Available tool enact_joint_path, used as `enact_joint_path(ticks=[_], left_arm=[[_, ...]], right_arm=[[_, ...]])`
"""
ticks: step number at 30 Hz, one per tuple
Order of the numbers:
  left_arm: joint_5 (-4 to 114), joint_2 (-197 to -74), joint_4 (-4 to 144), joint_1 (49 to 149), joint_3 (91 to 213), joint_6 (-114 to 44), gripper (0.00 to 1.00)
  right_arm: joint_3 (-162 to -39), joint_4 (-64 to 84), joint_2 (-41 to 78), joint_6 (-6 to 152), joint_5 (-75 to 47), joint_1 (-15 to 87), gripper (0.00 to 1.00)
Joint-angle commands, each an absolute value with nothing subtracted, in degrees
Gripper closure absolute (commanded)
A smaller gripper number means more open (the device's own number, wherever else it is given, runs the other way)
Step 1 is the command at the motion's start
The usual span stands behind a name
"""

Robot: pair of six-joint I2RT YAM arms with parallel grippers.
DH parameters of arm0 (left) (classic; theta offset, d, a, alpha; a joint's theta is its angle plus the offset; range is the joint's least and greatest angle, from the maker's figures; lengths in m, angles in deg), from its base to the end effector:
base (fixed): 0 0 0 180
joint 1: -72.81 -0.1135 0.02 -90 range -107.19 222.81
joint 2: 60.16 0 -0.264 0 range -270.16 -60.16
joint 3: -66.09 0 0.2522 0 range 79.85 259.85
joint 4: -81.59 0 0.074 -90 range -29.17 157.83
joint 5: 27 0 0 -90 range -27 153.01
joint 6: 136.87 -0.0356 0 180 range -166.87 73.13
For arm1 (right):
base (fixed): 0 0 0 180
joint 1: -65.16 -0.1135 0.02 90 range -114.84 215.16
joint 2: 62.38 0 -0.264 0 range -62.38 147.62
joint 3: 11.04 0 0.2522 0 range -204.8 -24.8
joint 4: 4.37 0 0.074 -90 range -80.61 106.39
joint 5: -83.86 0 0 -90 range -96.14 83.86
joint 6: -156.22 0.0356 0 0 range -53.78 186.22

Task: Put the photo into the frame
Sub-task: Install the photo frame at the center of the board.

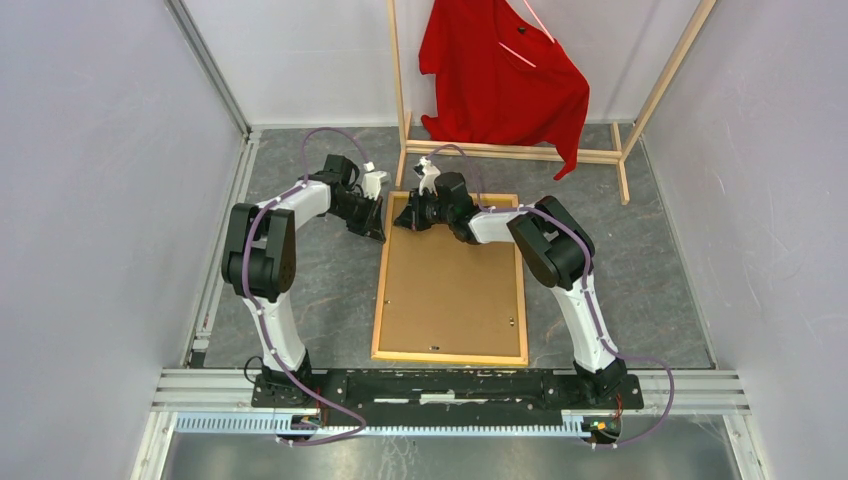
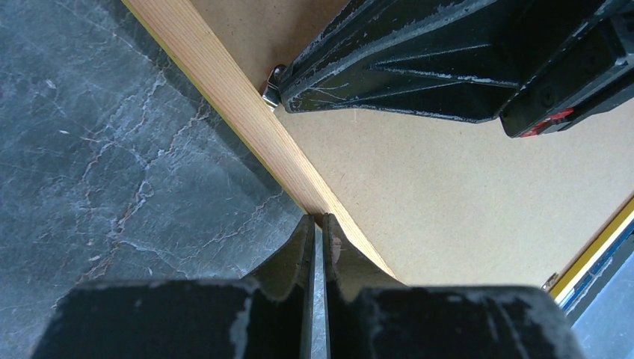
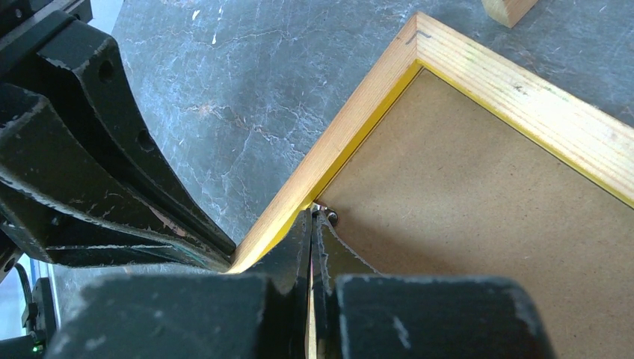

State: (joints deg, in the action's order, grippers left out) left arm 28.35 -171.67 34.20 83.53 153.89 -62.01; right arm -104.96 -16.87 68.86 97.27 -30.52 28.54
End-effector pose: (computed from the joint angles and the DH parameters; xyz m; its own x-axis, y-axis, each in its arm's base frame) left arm 0.3708 -0.0908 0.1600 -0.8101 0.3720 -0.4532 0.5652 0.7012 -0.4346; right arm 0.3855 0.3048 0.1144 -0.7240 0.0473 -0.6882 -0.5493 0.5640 0.6166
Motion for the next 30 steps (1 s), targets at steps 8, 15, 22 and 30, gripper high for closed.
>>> enact_joint_path(ticks=[8,15,22,30], left_arm=[[29.0,-171.0,33.9,84.1,152.2,-64.0,0.88],[29.3,-170.0,33.1,84.1,152.2,-64.2,0.89],[30.9,-166.7,29.3,83.1,153.0,-67.1,0.87],[38.6,-160.7,28.7,84.6,144.8,-74.2,0.83]], right_arm=[[-107.2,-18.9,71.3,98.3,-28.9,28.2,1.0],[-101.4,-19.5,59.6,95.5,-30.1,29.1,0.83],[-85.0,-13.8,39.1,92.2,-21.2,35.6,0.28],[-67.2,-1.4,22.1,88.3,0.5,44.8,0.02]])
